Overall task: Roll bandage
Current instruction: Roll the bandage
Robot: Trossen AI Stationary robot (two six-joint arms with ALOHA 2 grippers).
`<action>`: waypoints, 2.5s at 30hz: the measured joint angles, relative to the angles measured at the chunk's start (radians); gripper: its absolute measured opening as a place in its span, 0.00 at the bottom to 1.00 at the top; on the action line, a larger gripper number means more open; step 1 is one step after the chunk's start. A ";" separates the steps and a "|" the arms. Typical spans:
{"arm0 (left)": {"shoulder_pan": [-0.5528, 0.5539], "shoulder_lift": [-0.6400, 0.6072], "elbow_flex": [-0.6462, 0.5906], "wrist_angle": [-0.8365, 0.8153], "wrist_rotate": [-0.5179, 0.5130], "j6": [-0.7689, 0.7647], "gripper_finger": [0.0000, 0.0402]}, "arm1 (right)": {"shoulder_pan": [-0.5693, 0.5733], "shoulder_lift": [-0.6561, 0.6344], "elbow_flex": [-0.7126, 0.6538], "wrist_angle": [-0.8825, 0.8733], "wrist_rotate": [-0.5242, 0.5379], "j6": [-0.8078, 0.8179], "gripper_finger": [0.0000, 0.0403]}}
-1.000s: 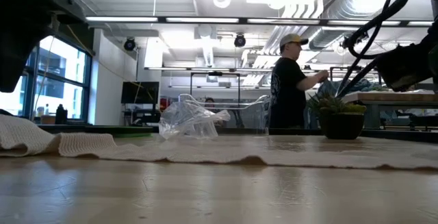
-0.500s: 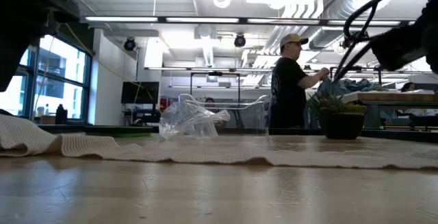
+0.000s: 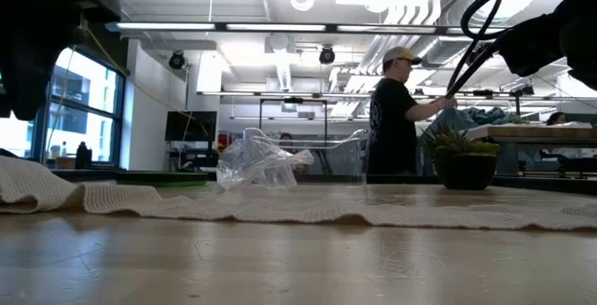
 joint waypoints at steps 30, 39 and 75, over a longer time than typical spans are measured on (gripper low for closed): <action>0.008 0.000 -0.155 0.126 0.026 -0.160 0.63 | 0.000 -0.001 0.000 0.108 0.081 -0.004 0.53; 0.033 0.000 -0.154 0.129 0.022 -0.084 0.63 | 0.000 -0.001 0.000 0.135 0.088 -0.004 0.53; -0.001 0.068 -0.153 0.247 0.027 -0.064 0.08 | -0.156 0.197 0.002 0.978 0.044 -0.095 0.01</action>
